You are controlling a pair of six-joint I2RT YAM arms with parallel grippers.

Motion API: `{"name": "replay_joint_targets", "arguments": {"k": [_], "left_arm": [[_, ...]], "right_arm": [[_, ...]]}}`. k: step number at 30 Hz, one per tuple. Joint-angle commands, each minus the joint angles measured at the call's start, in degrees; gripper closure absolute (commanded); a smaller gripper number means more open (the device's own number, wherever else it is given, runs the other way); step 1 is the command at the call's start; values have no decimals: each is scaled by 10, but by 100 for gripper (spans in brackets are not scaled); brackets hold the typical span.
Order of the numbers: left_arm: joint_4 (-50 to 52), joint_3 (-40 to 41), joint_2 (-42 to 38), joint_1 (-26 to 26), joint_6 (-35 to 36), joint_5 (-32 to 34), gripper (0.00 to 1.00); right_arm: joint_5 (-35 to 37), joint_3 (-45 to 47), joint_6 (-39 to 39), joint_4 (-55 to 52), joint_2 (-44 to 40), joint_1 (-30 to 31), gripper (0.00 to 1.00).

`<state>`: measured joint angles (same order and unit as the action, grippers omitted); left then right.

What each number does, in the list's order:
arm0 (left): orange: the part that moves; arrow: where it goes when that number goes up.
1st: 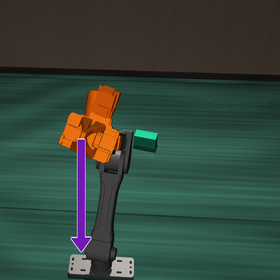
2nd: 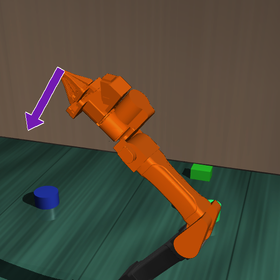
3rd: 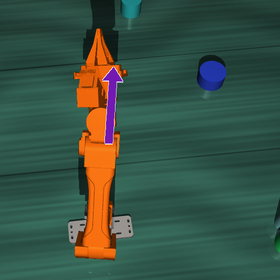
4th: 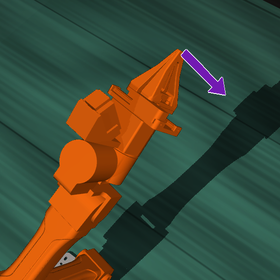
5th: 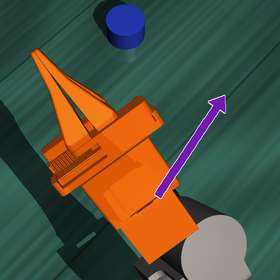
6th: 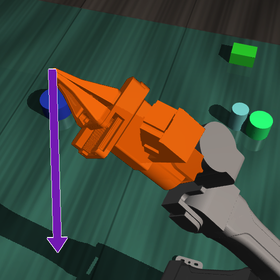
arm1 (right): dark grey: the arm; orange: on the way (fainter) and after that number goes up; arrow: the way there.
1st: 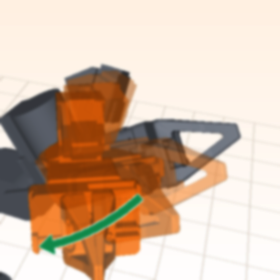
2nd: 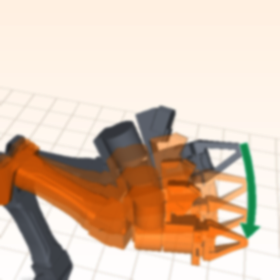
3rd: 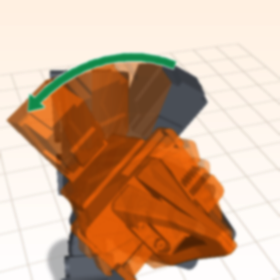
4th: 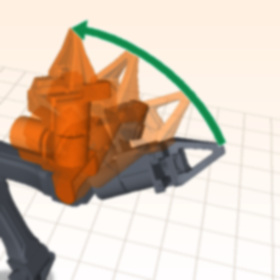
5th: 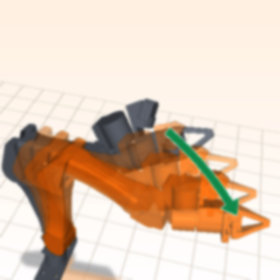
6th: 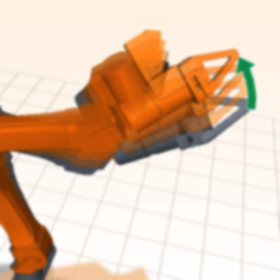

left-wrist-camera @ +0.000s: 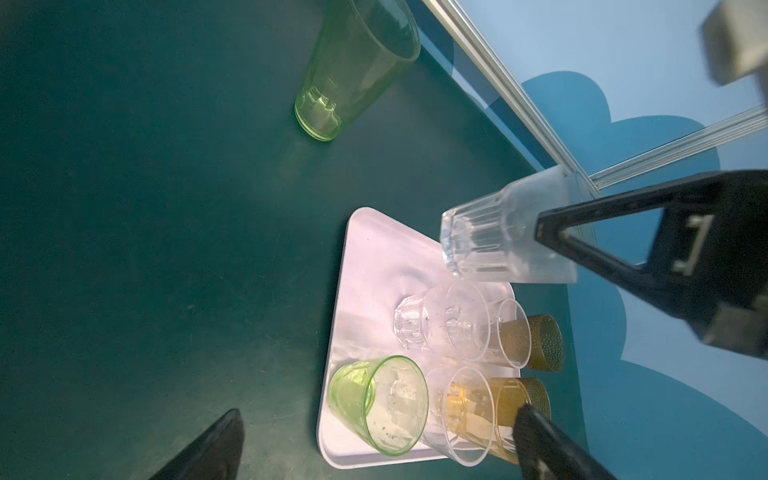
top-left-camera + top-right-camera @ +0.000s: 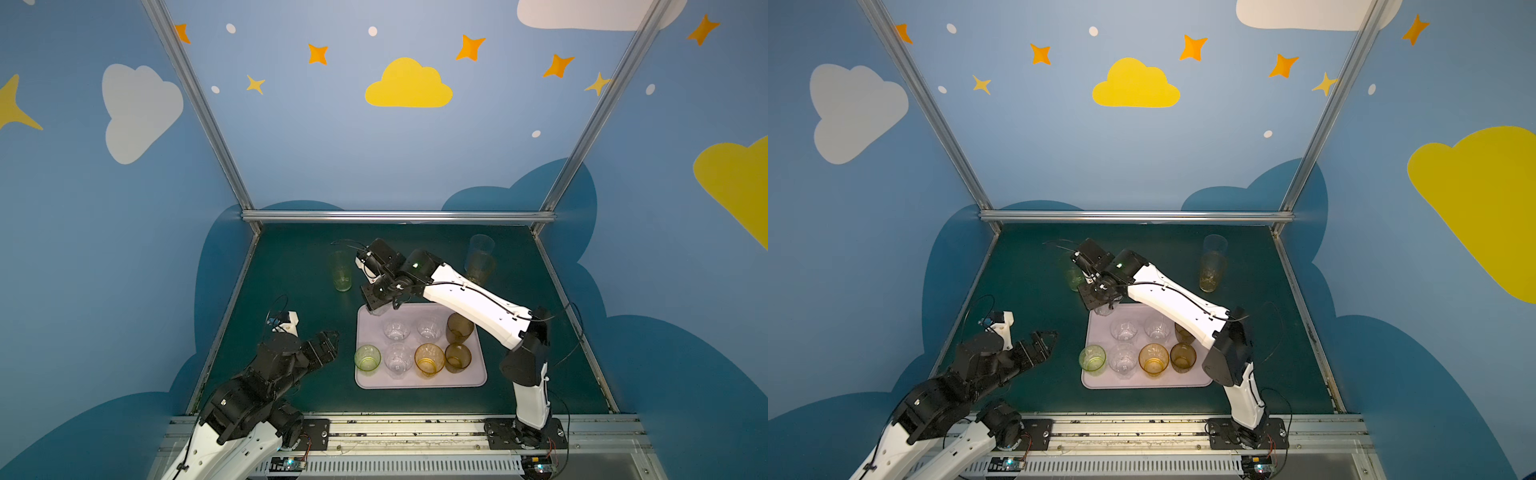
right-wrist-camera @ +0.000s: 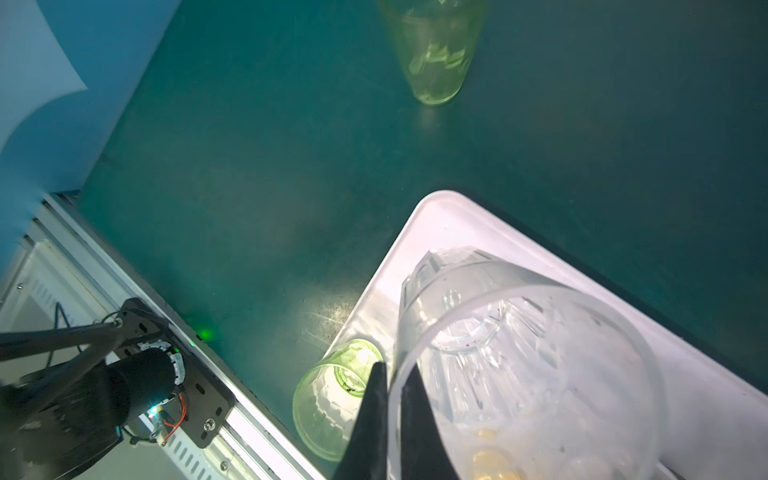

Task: Place the glasses into the tray
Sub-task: Place the glass on the tray.

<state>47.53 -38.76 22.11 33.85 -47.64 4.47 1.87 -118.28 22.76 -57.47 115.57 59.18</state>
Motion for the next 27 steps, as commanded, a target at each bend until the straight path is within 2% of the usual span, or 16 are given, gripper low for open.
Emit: {"name": "replay_joint_targets", "arguments": {"k": [1, 27], "left_arm": [[24, -1, -4, -2, -6, 16, 0], [15, 11, 4, -2, -5, 22, 0]], "right_arm": [[-19, -33, 12, 3, 20, 9, 100], [-12, -61, 44, -39, 88, 41, 100]]}}
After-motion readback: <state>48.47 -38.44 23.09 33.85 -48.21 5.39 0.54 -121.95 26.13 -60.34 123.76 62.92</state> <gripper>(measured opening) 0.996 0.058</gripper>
